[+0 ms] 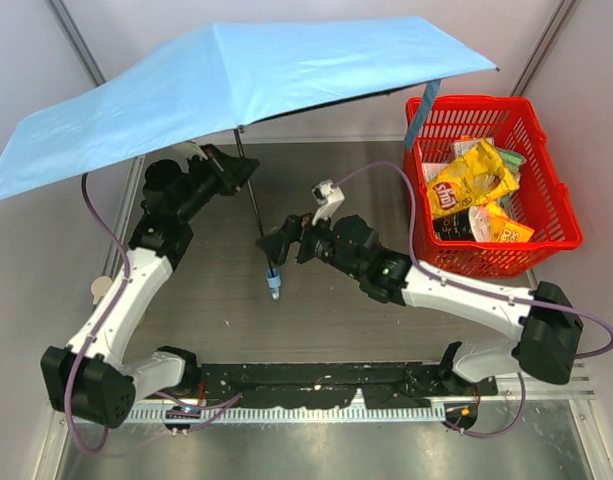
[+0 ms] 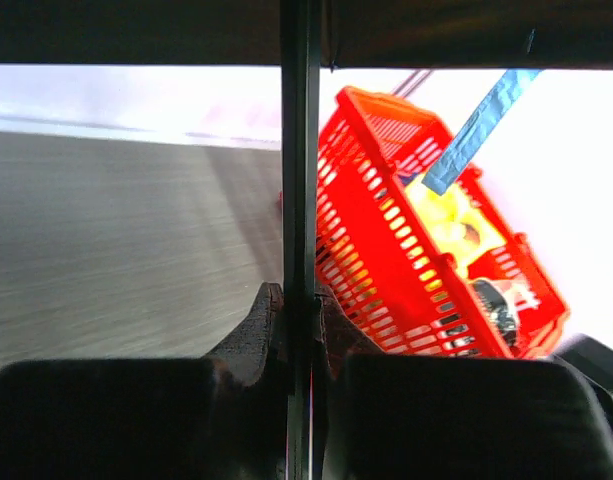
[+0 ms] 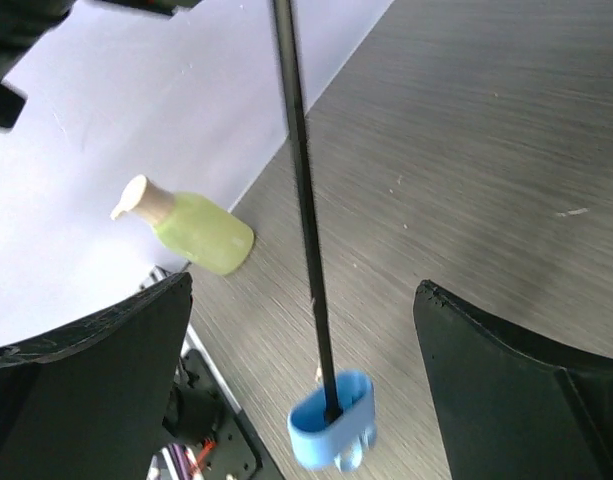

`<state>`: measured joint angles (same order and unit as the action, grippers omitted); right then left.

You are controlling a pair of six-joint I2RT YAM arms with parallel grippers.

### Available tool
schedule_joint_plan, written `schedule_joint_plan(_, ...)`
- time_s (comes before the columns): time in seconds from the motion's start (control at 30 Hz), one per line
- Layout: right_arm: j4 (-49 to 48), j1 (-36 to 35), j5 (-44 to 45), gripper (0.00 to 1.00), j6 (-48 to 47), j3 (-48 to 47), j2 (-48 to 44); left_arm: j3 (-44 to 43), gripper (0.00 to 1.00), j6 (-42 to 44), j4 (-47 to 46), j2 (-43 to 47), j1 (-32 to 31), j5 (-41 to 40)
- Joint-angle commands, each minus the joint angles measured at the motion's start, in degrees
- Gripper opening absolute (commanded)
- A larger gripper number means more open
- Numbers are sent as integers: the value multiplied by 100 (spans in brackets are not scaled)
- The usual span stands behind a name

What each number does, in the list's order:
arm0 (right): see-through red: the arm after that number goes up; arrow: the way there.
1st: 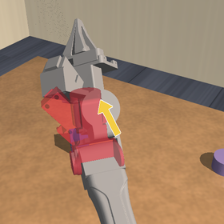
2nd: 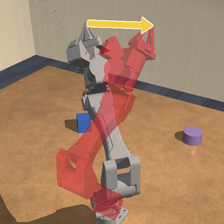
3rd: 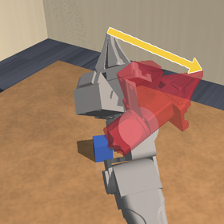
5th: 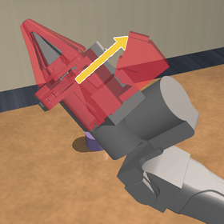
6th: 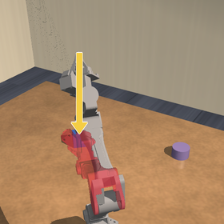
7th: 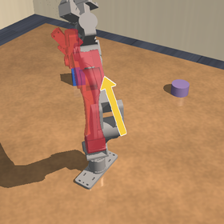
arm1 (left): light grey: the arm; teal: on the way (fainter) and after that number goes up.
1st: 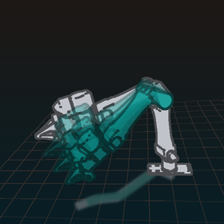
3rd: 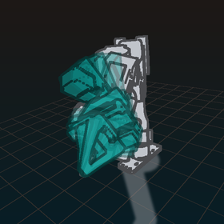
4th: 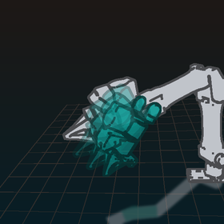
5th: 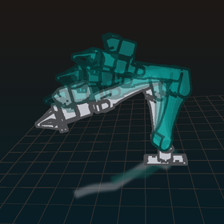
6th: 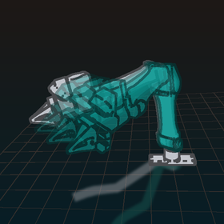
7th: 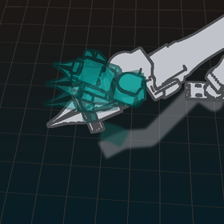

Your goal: Put away the umbrella

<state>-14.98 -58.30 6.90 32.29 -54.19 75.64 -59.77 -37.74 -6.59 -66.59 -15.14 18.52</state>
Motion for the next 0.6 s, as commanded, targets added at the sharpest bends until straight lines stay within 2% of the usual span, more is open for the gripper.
schedule_joint_plan(0.0,-224,179,-602,95,470,-557,416,-307,0,-515,-343,435,-182,178)
schedule_joint_plan(0.1,-469,170,-891,88,655,-802,680,-325,0,-673,-150,585,-393,-33)
schedule_joint_plan(0.27,-742,170,-725,74,770,-900,927,-413,0,-867,166,787,-604,11)
schedule_joint_plan(0.33,-1084,161,-830,57,796,-839,927,-360,0,-867,272,910,-666,28)
schedule_joint_plan(0.4,-1356,126,-944,27,840,-725,892,-238,0,-928,290,1077,-666,28)
schedule_joint_plan(0.43,-1428,118,-971,18,866,-611,857,-176,0,-955,290,1165,-666,28)
schedule_joint_plan(0.47,-1602,117,-980,1,936,-462,830,-106,0,-1016,281,1235,-675,28)
schedule_joint_plan(0.57,-2147,109,-1058,1,1095,-110,664,149,0,-1366,211,1446,-666,28)
